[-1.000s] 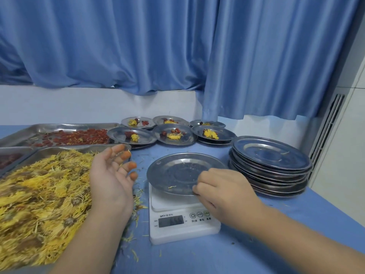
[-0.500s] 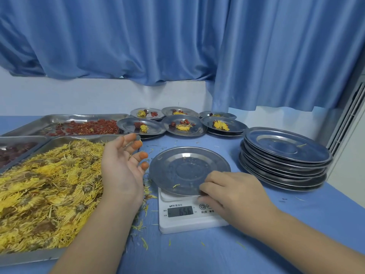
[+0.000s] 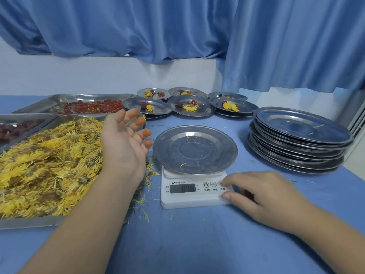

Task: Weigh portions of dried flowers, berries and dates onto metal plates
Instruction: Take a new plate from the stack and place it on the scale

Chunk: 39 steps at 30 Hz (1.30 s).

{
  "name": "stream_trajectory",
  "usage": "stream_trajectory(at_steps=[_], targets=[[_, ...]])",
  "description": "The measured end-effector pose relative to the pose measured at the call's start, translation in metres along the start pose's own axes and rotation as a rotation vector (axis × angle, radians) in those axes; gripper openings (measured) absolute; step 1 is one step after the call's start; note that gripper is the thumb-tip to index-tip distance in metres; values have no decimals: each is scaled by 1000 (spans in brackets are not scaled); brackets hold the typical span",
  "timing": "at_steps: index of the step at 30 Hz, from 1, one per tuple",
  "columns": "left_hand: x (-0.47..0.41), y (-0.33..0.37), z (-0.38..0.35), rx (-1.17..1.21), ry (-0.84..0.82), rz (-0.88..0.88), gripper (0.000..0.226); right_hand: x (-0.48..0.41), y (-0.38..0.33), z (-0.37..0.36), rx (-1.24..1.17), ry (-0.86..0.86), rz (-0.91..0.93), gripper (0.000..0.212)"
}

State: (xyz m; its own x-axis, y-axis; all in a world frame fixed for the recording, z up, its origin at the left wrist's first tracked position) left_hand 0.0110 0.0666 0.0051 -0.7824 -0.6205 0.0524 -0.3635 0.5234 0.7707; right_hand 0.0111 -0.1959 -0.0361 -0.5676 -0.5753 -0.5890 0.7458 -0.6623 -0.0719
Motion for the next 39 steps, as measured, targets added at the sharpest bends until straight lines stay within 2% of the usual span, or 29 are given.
stream_trajectory(at_steps=[9, 20, 25, 29, 30, 32, 35, 39], targets=[[1, -2, -1, -19, -18, -1, 27, 2, -3, -2, -66, -116, -86, 45], [3, -3, -3, -64, -49, -9, 27, -2, -11, -3, -84, -164, -155, 55], [4, -4, -4, -75, -60, -26, 27, 1, -10, -3, -94, -111, -171, 57], [4, -4, -3, -84, -61, -33, 27, 1, -2, -3, -143, 27, -276, 29], [4, -4, -3, -89, -62, -34, 28, 0, 0, -2, -129, 67, -304, 27], [4, -4, -4, -103, -67, -37, 28, -1, 2, -2, -120, 120, -361, 30], [3, -4, -4, -121, -75, -43, 28, -4, 3, -5, -127, 97, -414, 34], [4, -5, -5, -134, -87, -53, 26, -9, 3, -11, -76, 17, -355, 46]])
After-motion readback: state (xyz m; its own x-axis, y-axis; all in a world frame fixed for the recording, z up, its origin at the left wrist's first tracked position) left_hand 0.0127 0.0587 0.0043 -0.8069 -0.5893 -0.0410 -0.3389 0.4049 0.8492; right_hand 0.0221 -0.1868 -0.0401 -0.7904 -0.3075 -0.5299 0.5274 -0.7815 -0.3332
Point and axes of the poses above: each hand's wrist, its own x-axis away from the middle knuckle, its own z-axis out of the back of the hand, y = z × x, the point moved 1 cm from there along -x, towards the middle knuckle, and after that the axes turned 11 degrees about y, right-handed, at the moved point
